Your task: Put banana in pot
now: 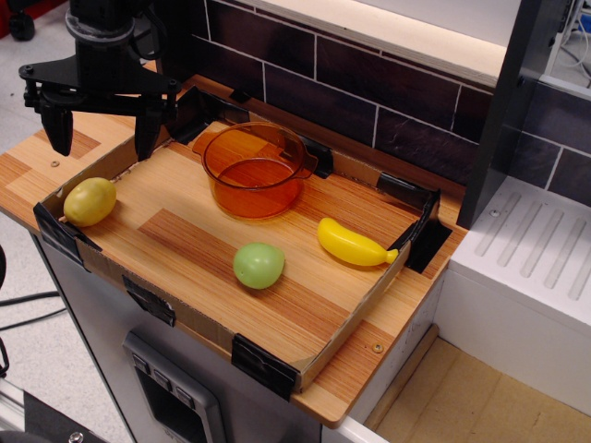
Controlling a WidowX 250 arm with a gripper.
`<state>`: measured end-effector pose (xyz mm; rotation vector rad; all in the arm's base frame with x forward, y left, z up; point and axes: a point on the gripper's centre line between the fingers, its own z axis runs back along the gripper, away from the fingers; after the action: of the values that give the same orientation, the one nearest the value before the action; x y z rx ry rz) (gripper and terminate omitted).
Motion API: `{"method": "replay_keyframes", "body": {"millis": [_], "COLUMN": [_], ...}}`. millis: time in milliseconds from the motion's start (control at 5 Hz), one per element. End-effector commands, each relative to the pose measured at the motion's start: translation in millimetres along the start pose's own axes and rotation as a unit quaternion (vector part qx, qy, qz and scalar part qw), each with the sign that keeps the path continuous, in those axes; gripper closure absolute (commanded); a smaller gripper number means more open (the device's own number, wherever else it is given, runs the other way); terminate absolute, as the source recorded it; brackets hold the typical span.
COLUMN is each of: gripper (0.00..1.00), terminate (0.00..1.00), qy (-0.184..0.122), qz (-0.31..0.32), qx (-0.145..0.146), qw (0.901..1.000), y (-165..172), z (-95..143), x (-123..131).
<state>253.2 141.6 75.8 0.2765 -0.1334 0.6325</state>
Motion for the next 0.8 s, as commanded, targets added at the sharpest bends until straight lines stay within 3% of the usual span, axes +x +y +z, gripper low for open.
{"method": "replay_keyframes", "body": {"millis": [0, 200, 600], "gripper": [0.0, 0.0, 0.0], "terminate": [0.0, 0.0, 0.0], "qy": [0.0, 0.018, 0.09], "qz": [0.0, 0.094, 0.16], "qx": [0.0, -0.051, -0.041], "qw": [1.0, 0.9941, 0.9821], "y": [0, -20, -67], "z": [0, 22, 57], "x": [0, -2, -25]}}
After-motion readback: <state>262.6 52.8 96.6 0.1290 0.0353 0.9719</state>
